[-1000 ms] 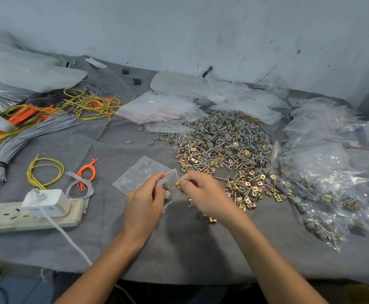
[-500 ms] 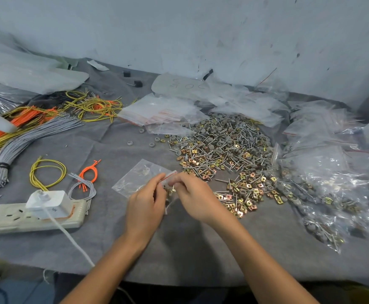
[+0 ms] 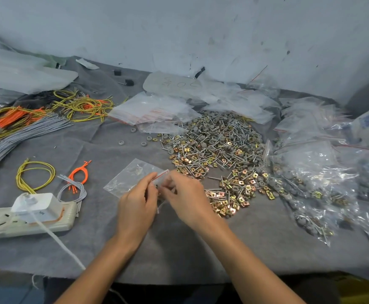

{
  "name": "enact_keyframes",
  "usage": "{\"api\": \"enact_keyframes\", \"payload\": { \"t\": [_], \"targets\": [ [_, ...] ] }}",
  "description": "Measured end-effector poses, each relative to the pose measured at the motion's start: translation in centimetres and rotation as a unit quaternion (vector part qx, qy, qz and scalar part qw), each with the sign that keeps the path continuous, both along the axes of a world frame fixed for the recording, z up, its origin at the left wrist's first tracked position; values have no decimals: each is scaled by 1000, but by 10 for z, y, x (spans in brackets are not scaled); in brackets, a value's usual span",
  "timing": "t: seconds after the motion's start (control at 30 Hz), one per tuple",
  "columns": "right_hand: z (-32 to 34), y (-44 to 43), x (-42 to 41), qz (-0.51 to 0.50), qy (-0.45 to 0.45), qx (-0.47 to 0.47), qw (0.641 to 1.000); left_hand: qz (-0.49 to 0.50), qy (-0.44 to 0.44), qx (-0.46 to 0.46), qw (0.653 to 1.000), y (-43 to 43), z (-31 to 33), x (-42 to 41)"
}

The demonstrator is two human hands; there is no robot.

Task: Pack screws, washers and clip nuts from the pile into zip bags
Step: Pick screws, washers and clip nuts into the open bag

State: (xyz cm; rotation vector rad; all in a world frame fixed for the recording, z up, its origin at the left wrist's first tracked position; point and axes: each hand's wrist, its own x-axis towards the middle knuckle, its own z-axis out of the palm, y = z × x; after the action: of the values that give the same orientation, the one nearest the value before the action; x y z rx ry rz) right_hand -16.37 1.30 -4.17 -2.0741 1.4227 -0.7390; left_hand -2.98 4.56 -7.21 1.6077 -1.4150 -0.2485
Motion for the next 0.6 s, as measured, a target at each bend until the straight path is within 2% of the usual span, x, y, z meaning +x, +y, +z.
{"api": "enact_keyframes", "payload": {
  "t": [0.2, 0.27, 0.33, 0.43, 0.6],
  "targets": [
    [18, -6, -42, 8, -18, -24, 1000, 2, 3, 1, 1000, 0, 2, -2],
    [31, -17, -72, -12, 34, 2, 999, 0, 2, 8, 1000, 1, 2, -3],
    [39, -29, -100, -16, 124, 44, 991, -4, 4, 9, 1000, 1, 4, -3],
    [39, -39, -119, 29, 235, 73, 969, -5, 1, 3, 1000, 2, 6, -4],
    [24, -40, -112, 76, 267, 58, 959, -9, 2, -1, 1000, 3, 7, -3]
  ]
}}
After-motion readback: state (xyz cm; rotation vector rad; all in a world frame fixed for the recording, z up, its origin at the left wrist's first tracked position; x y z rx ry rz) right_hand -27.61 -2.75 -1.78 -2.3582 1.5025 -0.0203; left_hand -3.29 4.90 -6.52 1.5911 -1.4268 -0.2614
